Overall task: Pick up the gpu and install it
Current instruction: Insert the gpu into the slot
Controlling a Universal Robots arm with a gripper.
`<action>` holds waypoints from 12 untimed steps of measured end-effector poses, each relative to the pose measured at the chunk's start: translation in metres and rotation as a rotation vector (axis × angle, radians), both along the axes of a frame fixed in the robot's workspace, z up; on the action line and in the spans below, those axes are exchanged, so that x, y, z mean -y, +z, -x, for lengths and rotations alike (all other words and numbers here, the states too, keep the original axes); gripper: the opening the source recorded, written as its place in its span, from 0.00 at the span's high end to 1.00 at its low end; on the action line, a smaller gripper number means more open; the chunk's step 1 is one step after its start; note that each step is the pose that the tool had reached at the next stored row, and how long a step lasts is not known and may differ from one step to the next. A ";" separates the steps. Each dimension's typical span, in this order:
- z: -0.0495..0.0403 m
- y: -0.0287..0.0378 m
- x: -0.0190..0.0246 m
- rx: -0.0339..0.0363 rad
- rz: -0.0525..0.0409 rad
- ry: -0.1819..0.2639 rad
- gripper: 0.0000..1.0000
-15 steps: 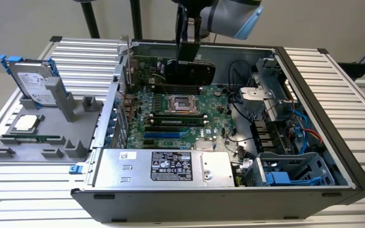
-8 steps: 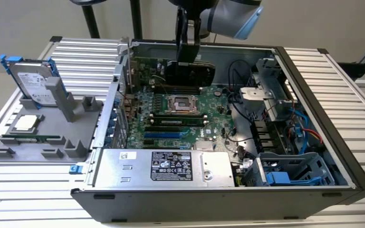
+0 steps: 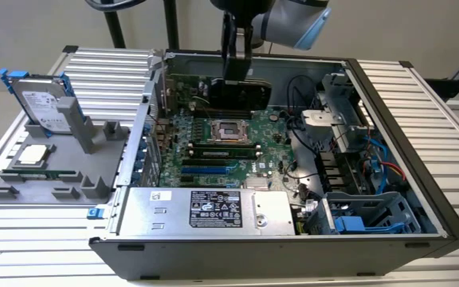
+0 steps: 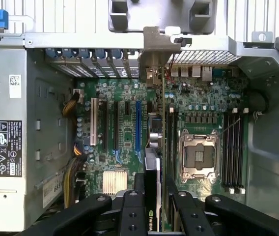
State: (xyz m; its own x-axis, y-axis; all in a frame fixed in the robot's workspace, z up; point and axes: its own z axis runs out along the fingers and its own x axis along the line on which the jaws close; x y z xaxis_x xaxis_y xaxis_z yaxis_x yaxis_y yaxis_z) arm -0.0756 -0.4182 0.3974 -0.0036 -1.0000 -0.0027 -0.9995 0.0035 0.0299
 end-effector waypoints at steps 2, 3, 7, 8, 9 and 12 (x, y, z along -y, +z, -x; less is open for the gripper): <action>0.0000 -0.0007 0.0000 0.0070 -0.0001 0.000 1.00; 0.0000 -0.0011 0.0000 0.0113 -0.0002 0.000 1.00; 0.0000 -0.0030 0.0000 0.0287 -0.0003 0.000 1.00; 0.0000 -0.0034 0.0000 0.0327 -0.0001 0.000 1.00; 0.0000 -0.0039 0.0000 0.0372 -0.0001 0.000 1.00; 0.0000 -0.0057 0.0000 0.0491 -0.0002 0.000 1.00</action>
